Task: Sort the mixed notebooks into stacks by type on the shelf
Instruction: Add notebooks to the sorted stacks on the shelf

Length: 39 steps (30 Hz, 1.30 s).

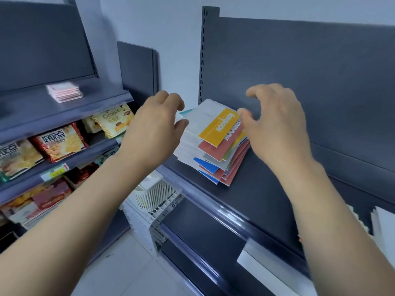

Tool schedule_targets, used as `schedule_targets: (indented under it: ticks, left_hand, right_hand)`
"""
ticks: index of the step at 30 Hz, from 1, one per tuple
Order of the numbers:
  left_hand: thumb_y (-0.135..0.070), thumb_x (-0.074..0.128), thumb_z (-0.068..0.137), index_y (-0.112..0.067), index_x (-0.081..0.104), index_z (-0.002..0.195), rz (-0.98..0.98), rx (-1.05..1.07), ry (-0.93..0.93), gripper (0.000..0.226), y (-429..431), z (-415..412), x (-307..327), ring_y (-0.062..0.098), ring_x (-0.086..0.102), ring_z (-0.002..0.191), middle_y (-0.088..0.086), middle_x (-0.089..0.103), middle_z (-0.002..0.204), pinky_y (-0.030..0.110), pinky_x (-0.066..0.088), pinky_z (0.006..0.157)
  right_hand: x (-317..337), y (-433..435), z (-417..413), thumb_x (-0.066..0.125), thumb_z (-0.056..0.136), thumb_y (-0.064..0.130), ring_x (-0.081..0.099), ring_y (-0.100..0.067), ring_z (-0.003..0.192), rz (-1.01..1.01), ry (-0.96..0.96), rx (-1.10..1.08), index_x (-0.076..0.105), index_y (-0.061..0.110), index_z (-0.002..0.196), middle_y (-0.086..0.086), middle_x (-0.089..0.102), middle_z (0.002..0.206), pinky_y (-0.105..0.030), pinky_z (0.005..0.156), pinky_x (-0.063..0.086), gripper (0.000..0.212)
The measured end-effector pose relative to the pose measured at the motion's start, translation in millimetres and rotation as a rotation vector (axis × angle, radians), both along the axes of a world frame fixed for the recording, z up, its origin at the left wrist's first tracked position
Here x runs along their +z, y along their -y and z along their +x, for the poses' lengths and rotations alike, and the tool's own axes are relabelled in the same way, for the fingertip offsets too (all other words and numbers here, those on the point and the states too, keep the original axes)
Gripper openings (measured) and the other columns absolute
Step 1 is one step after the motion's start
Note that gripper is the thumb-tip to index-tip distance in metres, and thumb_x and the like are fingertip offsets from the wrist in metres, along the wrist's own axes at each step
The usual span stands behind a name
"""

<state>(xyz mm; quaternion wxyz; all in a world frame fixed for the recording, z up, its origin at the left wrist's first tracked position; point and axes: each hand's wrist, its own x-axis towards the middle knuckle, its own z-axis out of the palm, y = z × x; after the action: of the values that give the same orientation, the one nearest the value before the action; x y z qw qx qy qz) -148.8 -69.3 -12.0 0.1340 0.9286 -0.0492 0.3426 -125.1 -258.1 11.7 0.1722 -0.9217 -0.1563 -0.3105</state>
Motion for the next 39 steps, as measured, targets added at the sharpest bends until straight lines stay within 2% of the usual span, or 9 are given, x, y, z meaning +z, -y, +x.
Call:
schedule_targets:
  ticks: [3, 7, 14, 19, 22, 25, 30, 36, 39]
  left_hand:
    - [-0.022, 0.061, 0.088, -0.007, 0.055, 0.112, -0.029, 0.025, -0.113, 0.028, -15.0, 46.5, -6.4, 0.027, 0.052, 0.096, 0.009, 0.055, 0.106, 0.032, 0.038, 0.074]
    - [-0.026, 0.060, 0.089, -0.007, 0.054, 0.115, -0.103, 0.031, -0.260, 0.033, -23.7, 103.5, -21.7, 0.029, 0.053, 0.098, 0.010, 0.053, 0.110, 0.036, 0.044, 0.079]
    - [-0.051, 0.057, 0.086, -0.004, 0.052, 0.115, 0.020, 0.083, -0.612, 0.056, -14.3, 174.4, -46.3, 0.032, 0.051, 0.104, 0.013, 0.048, 0.116, 0.036, 0.040, 0.078]
    - [-0.047, 0.064, 0.083, -0.003, 0.051, 0.120, 0.068, 0.012, -0.709, 0.058, -13.0, 199.2, -43.5, 0.030, 0.050, 0.109, 0.015, 0.046, 0.121, 0.036, 0.042, 0.085]
    - [-0.028, 0.066, 0.086, 0.000, 0.050, 0.116, 0.025, -0.083, -0.699, 0.044, -16.1, 208.7, -42.5, 0.031, 0.051, 0.110, 0.015, 0.054, 0.118, 0.035, 0.043, 0.078]
    - [-0.009, 0.052, 0.090, 0.000, 0.043, 0.108, -0.194, -0.101, -0.641, 0.022, -30.6, 214.9, -45.4, 0.034, 0.053, 0.098, 0.018, 0.056, 0.112, 0.034, 0.037, 0.069]
    - [-0.008, 0.041, 0.094, 0.000, 0.034, 0.111, -0.508, -0.115, -0.477, 0.021, -77.1, 215.8, -34.9, 0.031, 0.047, 0.085, 0.013, 0.049, 0.097, 0.035, 0.033, 0.066]
    - [-0.009, 0.042, 0.096, -0.008, 0.030, 0.101, -0.585, -0.139, -0.418, 0.014, -123.5, 208.6, -30.0, 0.021, 0.043, 0.068, 0.002, 0.044, 0.085, 0.032, 0.032, 0.057]
    - [-0.011, 0.043, 0.096, -0.003, 0.035, 0.109, -0.596, -0.141, -0.396, 0.017, -138.0, 206.1, -32.9, 0.024, 0.045, 0.075, 0.006, 0.046, 0.091, 0.034, 0.035, 0.064]
  right_hand:
    - [-0.8, -13.1, 37.7, 0.051, 0.094, 0.023, 0.044, -0.025, 0.113, -0.005, -0.028, -0.016, 0.052, 0.013, 0.123, -0.006, 0.054, 0.122, -0.036, 0.089, 0.035, 0.031]
    - [-6.4, -23.6, 71.8, 0.051, 0.094, 0.023, 0.044, -0.025, 0.112, -0.034, -0.056, -0.062, 0.052, 0.013, 0.123, -0.006, 0.054, 0.122, -0.036, 0.089, 0.036, 0.031]
    - [-16.8, -23.7, 98.5, 0.051, 0.094, 0.025, 0.042, -0.024, 0.118, -0.033, -0.174, -0.249, 0.051, 0.014, 0.127, -0.005, 0.052, 0.127, -0.036, 0.095, 0.035, 0.035]
    - [-21.8, -28.9, 99.4, 0.053, 0.093, 0.024, 0.042, -0.025, 0.118, 0.016, -0.224, -0.390, 0.052, 0.014, 0.126, -0.006, 0.053, 0.127, -0.037, 0.096, 0.035, 0.035]
    - [-23.5, -39.4, 101.1, 0.054, 0.092, 0.023, 0.045, -0.028, 0.113, 0.024, -0.234, -0.439, 0.054, 0.012, 0.121, -0.008, 0.055, 0.122, -0.038, 0.093, 0.036, 0.031]
    - [-26.4, -51.3, 104.8, 0.053, 0.091, 0.021, 0.047, -0.030, 0.109, 0.039, -0.248, -0.456, 0.056, 0.010, 0.117, -0.010, 0.056, 0.116, -0.039, 0.090, 0.038, 0.028]
    - [-42.9, -71.3, 124.3, 0.054, 0.089, 0.020, 0.053, -0.029, 0.101, 0.094, -0.329, -0.440, 0.057, 0.010, 0.115, -0.012, 0.059, 0.110, -0.034, 0.080, 0.040, 0.028]
    - [-77.1, -97.4, 160.7, 0.060, 0.085, 0.041, 0.050, -0.025, 0.085, 0.168, -0.676, -0.447, 0.050, 0.009, 0.090, -0.005, 0.052, 0.092, -0.030, 0.064, 0.035, 0.033]
    - [-83.6, -108.8, 171.7, 0.060, 0.084, 0.049, 0.048, -0.022, 0.077, 0.195, -0.704, -0.482, 0.047, 0.012, 0.085, -0.003, 0.051, 0.085, -0.029, 0.053, 0.031, 0.040]
